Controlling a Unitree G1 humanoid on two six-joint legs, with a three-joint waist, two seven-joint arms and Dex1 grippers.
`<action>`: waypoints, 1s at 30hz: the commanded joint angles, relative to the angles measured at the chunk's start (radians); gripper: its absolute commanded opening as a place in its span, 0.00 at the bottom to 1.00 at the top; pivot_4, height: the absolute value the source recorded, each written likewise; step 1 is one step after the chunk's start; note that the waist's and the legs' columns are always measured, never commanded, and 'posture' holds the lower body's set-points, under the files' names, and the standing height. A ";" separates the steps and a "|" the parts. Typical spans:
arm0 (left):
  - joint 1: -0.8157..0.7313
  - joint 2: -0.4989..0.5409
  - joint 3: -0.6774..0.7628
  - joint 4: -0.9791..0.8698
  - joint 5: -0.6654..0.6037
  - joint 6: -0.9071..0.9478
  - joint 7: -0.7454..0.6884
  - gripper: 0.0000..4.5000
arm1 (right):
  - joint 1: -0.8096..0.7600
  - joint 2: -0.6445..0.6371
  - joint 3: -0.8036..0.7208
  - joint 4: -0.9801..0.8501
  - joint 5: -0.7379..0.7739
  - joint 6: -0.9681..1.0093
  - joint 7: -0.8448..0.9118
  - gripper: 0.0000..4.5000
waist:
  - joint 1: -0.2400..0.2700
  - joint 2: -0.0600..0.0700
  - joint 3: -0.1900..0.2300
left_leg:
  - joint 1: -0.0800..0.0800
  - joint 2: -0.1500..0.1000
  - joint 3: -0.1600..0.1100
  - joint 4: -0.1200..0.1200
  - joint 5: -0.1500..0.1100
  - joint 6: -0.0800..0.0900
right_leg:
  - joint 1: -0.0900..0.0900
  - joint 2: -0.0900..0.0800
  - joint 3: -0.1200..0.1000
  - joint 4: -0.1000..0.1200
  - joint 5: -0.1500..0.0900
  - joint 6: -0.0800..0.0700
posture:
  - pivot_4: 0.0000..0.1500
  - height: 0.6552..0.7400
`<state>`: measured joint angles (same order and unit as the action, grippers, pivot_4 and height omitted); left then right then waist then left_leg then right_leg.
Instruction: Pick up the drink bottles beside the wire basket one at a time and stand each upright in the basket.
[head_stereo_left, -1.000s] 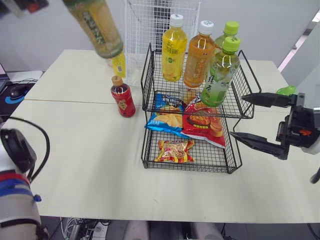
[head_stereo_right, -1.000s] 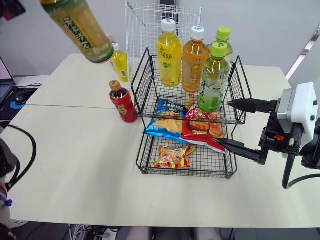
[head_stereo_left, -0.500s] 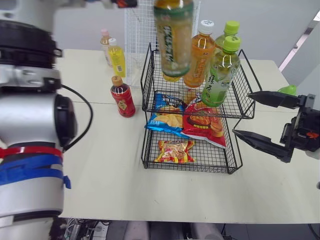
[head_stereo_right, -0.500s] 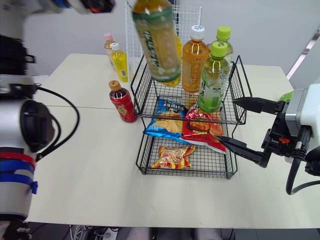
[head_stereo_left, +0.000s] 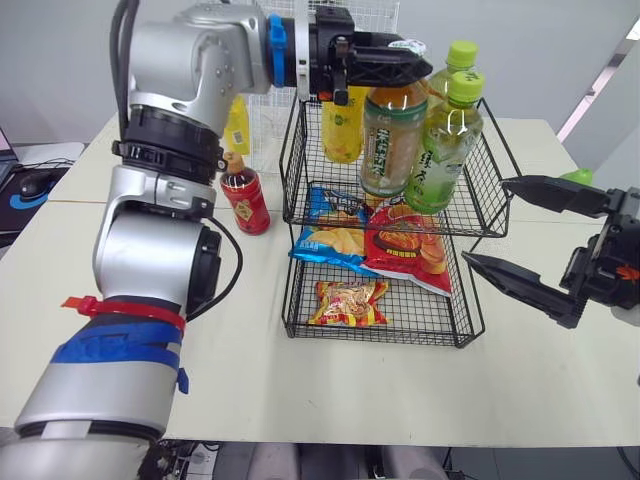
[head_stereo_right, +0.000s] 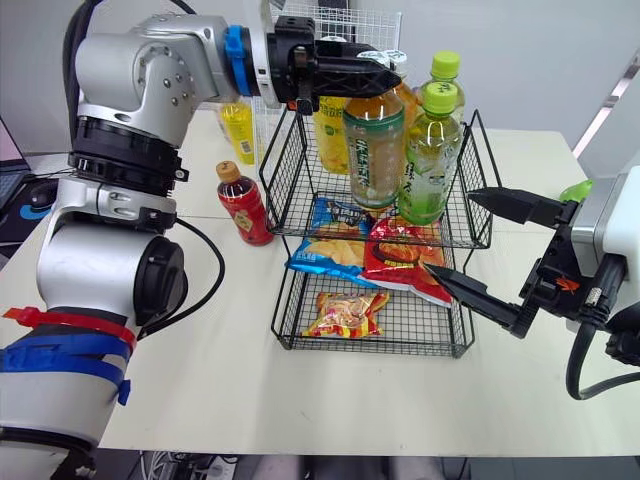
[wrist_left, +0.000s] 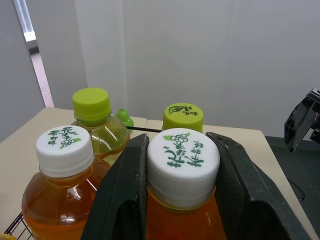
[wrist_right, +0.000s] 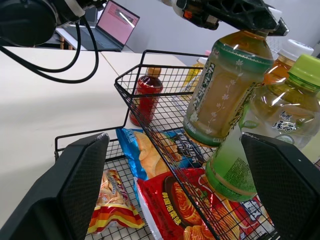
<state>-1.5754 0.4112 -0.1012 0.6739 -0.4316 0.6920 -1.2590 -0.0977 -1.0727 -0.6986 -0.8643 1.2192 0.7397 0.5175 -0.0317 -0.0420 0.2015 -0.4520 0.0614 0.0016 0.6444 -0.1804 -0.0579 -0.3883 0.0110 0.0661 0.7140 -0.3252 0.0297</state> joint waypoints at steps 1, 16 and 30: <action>-0.021 -0.019 0.025 0.002 0.017 -0.071 -0.008 0.31 | 0.000 -0.013 -0.049 -0.004 -0.002 -0.020 -0.017 1.00 | 0.000 0.000 0.000 | 0.000 0.000 0.000 0.000 0.000 0.000 | 0.000 0.000 0.000 0.000 0.000 0.000 | 1.00 0.95; -0.036 -0.048 0.038 0.097 0.058 -0.127 -0.069 0.60 | -0.021 -0.020 -0.028 0.015 -0.025 -0.032 -0.040 1.00 | 0.000 0.000 0.000 | 0.000 0.000 0.000 0.000 0.000 0.000 | 0.000 0.000 0.000 0.000 0.000 0.000 | 1.00 0.95; -0.035 0.019 0.104 0.043 0.025 -0.095 -0.120 0.99 | -0.052 -0.007 0.003 0.032 -0.075 -0.051 -0.058 1.00 | 0.000 0.000 0.000 | 0.000 0.000 0.000 0.000 0.000 0.000 | 0.000 0.000 0.000 0.000 0.000 0.000 | 1.00 0.95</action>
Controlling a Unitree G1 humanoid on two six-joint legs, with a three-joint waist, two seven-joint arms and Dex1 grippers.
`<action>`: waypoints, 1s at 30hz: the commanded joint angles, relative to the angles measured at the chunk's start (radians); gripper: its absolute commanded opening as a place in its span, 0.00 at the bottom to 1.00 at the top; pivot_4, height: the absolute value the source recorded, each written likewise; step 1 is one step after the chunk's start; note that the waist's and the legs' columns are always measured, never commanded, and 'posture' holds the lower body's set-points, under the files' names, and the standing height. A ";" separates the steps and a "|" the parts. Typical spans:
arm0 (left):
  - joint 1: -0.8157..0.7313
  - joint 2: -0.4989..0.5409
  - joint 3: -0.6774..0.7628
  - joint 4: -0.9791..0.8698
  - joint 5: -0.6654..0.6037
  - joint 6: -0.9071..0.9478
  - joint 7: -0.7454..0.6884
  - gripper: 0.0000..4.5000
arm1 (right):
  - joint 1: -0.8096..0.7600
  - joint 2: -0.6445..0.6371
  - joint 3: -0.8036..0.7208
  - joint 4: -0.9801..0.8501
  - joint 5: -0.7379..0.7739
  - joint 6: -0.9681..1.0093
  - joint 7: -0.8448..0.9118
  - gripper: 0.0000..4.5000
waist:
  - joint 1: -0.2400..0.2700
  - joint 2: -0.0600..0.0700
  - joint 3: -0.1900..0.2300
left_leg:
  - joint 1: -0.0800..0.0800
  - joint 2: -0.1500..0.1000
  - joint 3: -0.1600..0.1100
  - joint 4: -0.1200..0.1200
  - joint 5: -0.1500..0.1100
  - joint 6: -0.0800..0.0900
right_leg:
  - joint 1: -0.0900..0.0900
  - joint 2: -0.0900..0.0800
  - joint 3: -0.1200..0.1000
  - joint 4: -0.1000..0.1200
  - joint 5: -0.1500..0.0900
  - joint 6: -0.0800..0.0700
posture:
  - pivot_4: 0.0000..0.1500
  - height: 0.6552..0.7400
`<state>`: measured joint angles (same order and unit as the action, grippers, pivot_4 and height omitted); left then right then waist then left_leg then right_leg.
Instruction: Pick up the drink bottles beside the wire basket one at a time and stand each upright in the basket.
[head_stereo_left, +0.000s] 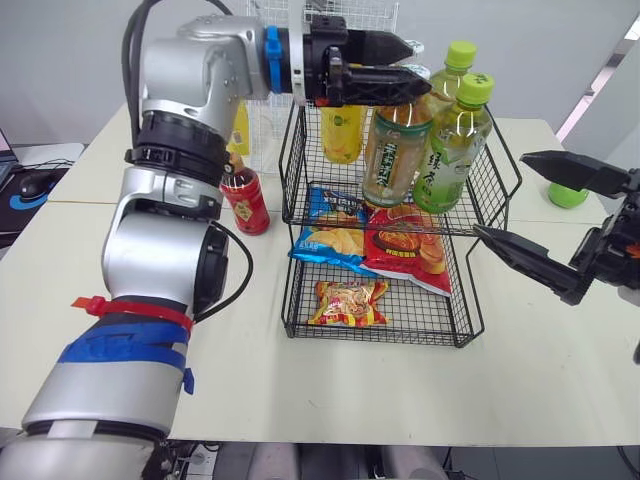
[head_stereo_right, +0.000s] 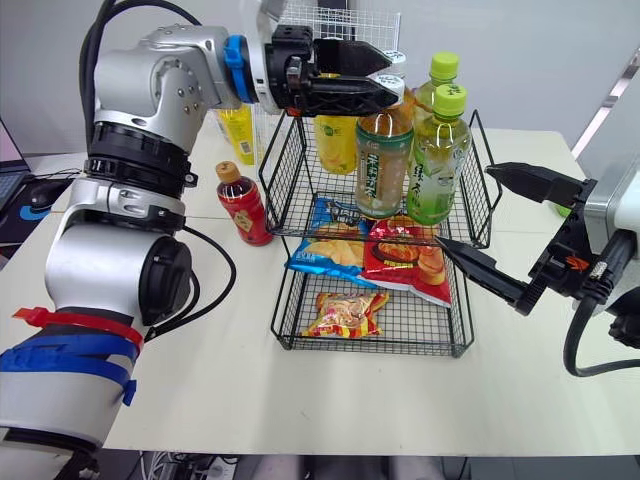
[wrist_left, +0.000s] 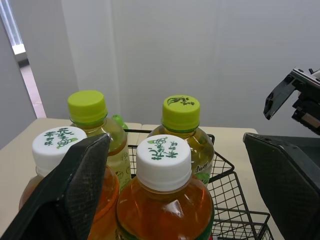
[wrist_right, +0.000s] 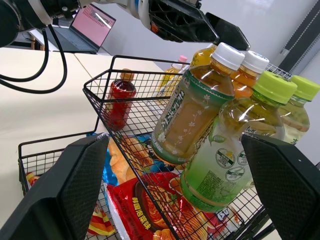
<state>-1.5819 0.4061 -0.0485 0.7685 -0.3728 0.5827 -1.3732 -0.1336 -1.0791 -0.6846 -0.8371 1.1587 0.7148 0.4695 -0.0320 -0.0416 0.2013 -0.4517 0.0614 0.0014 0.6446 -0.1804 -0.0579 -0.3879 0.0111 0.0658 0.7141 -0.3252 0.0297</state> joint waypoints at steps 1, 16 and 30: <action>-0.027 0.031 0.060 -0.058 -0.038 0.018 -0.006 0.99 | -0.016 -0.001 -0.010 0.006 -0.017 -0.028 -0.009 1.00 | 0.000 0.000 0.000 | 0.000 0.000 0.000 0.000 0.000 0.000 | 0.000 0.000 0.000 0.000 0.000 0.000 | 1.00 0.95; 0.156 0.303 0.164 -0.323 -0.100 0.175 0.030 0.99 | -0.083 -0.017 0.053 0.063 -0.023 -0.043 0.061 1.00 | -0.002 0.001 -0.001 | 0.001 0.001 0.000 0.000 0.000 0.000 | 0.000 0.000 0.000 0.001 0.000 0.000 | 1.00 0.95; 0.623 0.515 0.336 -0.477 -0.025 -0.002 0.315 0.99 | -0.232 0.049 0.340 0.078 -0.107 -0.086 0.151 1.00 | 0.005 0.002 -0.001 | 0.001 0.001 0.000 0.001 0.000 0.000 | 0.001 -0.002 -0.001 0.002 0.000 0.000 | 1.00 0.95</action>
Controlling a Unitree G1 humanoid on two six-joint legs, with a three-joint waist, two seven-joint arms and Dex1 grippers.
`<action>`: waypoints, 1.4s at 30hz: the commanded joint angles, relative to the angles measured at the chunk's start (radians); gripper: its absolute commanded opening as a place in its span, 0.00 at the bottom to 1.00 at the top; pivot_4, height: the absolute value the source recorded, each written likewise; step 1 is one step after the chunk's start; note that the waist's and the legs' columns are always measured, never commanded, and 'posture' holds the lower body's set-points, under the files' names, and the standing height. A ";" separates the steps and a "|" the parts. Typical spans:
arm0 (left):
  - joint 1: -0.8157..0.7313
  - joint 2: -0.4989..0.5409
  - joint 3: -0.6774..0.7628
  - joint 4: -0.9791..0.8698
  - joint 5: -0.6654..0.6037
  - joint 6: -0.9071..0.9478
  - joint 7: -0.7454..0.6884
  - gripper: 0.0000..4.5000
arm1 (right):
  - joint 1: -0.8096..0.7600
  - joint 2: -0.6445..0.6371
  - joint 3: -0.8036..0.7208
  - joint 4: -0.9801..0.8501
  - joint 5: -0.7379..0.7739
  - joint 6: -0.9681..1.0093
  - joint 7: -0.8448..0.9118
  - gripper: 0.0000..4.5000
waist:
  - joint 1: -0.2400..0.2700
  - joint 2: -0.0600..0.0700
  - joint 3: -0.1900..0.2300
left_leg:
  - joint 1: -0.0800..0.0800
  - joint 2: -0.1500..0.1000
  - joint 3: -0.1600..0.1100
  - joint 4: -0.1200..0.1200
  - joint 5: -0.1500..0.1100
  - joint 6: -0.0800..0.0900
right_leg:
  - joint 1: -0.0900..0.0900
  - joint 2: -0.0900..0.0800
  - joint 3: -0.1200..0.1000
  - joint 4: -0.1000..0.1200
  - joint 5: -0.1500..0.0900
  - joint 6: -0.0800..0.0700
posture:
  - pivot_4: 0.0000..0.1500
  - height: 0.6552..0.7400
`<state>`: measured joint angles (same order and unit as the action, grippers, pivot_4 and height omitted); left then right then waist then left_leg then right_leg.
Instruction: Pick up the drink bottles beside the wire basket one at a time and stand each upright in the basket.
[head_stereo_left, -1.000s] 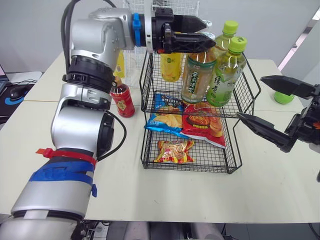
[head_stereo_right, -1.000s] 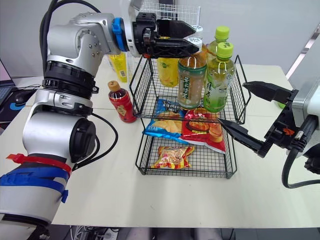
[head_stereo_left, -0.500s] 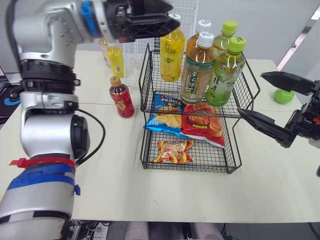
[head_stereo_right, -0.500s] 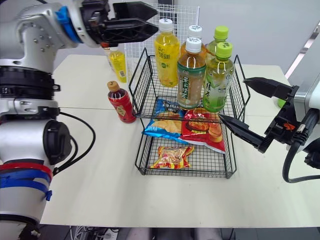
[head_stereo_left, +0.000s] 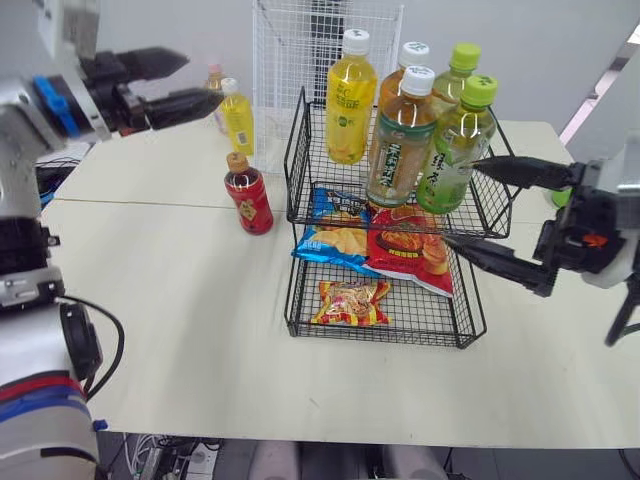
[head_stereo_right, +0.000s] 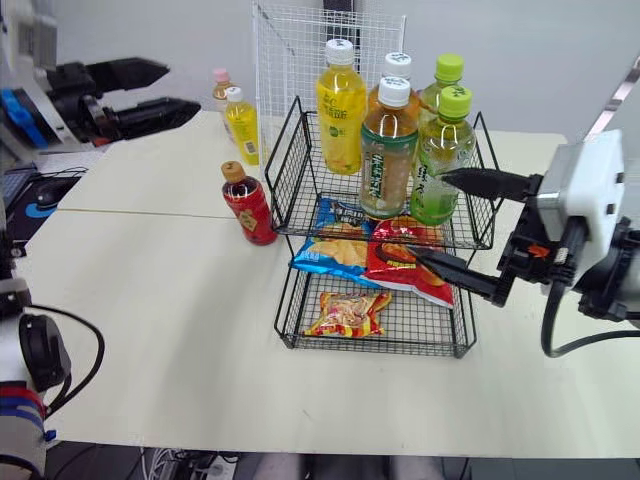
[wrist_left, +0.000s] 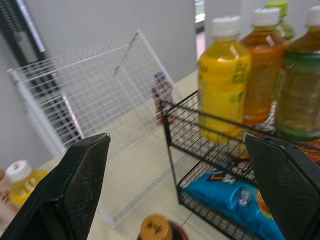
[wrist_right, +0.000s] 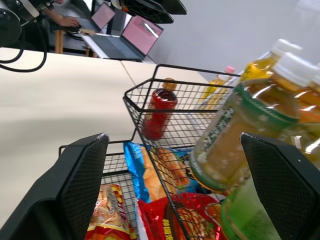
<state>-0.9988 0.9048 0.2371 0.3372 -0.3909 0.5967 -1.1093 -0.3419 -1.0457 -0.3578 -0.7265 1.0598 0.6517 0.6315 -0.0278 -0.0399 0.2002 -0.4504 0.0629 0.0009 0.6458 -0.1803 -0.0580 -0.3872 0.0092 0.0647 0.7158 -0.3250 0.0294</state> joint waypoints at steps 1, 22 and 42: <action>0.073 0.012 0.059 -0.049 -0.013 -0.007 0.065 0.99 | -0.025 0.030 0.024 -0.047 -0.001 -0.020 -0.026 1.00 | 0.001 0.000 0.000 | 0.000 0.000 0.000 0.000 0.000 0.000 | 0.000 0.000 0.000 0.000 0.000 0.000 | 1.00 0.95; 0.164 -0.350 -0.021 -0.007 0.096 -0.172 0.525 0.99 | 0.116 0.042 0.031 -0.238 -0.004 0.036 -0.210 1.00 | 0.002 -0.001 -0.001 | 0.000 -0.001 -0.001 0.000 0.000 0.000 | 0.001 0.000 -0.001 0.000 0.000 0.000 | 1.00 0.95; 0.202 -0.444 -0.026 -0.109 0.104 -0.115 0.690 0.30 | 0.098 0.044 0.050 -0.228 0.005 0.029 -0.236 1.00 | 0.001 -0.001 -0.001 | 0.000 -0.001 -0.001 0.000 0.000 0.000 | 0.001 0.000 -0.001 0.000 0.000 0.000 | 1.00 0.95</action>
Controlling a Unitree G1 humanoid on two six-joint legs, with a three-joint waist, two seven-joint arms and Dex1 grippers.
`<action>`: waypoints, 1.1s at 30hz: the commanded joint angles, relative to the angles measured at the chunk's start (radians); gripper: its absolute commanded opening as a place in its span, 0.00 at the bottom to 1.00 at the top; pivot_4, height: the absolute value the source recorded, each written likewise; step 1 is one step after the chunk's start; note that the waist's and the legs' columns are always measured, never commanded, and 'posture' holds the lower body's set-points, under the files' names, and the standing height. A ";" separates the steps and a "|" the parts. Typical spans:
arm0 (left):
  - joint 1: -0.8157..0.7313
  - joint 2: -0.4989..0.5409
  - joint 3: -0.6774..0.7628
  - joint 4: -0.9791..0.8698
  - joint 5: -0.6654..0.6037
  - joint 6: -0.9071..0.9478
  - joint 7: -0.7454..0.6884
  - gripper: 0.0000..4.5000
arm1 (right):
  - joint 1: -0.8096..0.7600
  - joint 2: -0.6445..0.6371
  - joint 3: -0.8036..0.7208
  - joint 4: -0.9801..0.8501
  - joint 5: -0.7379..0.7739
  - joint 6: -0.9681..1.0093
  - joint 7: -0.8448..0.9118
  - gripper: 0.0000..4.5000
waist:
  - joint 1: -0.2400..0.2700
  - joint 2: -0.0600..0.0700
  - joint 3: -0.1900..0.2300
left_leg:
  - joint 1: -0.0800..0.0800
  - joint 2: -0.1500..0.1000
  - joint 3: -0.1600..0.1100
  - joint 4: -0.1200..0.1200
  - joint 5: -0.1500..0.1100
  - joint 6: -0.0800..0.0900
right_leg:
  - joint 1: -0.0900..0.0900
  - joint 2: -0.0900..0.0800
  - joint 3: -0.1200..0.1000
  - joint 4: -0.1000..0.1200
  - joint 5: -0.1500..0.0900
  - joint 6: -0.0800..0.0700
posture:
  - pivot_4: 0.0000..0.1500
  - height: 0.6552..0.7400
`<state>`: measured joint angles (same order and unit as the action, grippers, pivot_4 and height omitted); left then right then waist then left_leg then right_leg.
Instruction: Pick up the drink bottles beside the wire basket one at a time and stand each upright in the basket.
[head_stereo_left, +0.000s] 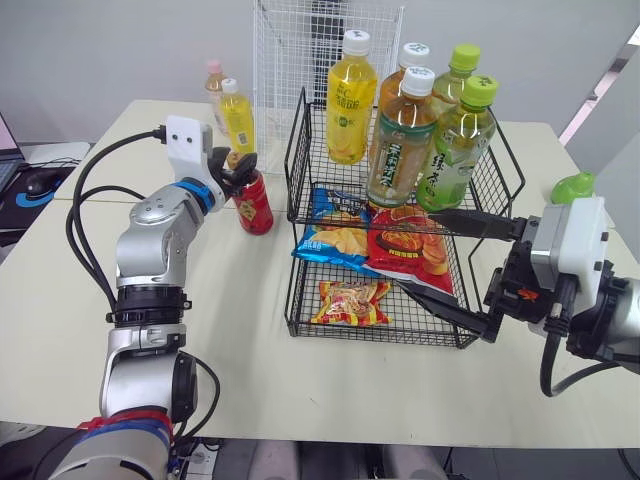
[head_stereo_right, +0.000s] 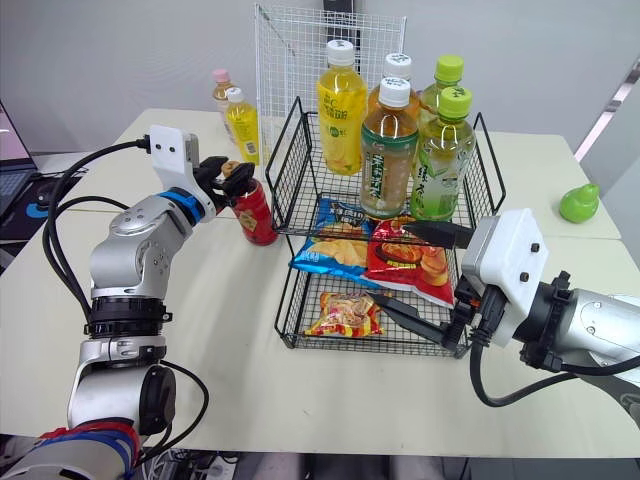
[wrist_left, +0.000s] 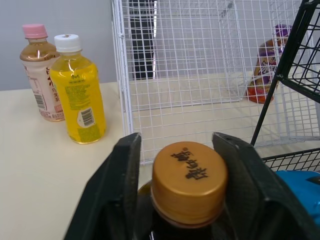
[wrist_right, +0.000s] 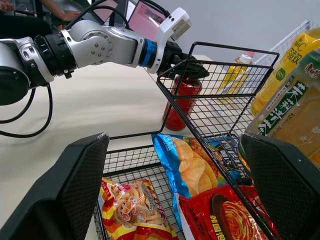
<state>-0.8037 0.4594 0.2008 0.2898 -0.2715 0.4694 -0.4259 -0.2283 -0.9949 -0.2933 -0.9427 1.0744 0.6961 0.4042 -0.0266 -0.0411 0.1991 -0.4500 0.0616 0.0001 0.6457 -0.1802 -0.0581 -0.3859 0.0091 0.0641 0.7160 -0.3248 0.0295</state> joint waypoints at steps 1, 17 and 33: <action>0.013 -0.001 0.016 -0.073 -0.019 0.020 0.014 0.30 | -0.014 -0.006 -0.014 -0.013 -0.018 -0.016 -0.010 1.00 | 0.000 0.000 0.000 | 0.000 0.000 0.000 0.000 0.000 0.000 | 0.000 0.000 0.000 0.000 0.000 0.000 | 1.00 0.95; -0.183 0.206 0.085 -0.212 -0.187 0.242 -0.133 0.30 | 0.043 -0.019 -0.169 0.014 0.083 -0.024 0.020 1.00 | 0.003 -0.003 0.002 | -0.002 0.001 -0.002 0.000 0.000 0.000 | -0.001 0.002 -0.002 0.000 0.000 0.000 | 1.00 0.95; -0.744 0.374 0.009 0.096 -0.292 0.474 -0.453 0.30 | 0.009 -0.037 -0.119 0.013 0.093 -0.023 -0.015 1.00 | -0.001 -0.003 0.002 | -0.002 0.000 -0.001 -0.001 0.000 0.000 | -0.002 0.001 -0.001 -0.002 0.000 0.000 | 1.00 0.95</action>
<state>-1.4776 0.8309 0.2010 0.4037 -0.5217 0.9413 -0.8415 -0.2054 -1.0205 -0.4026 -0.9192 1.1616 0.6905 0.3987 -0.0276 -0.0441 0.2009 -0.4526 0.0619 -0.0006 0.6450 -0.1802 -0.0582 -0.3880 0.0104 0.0629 0.7141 -0.3248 0.0300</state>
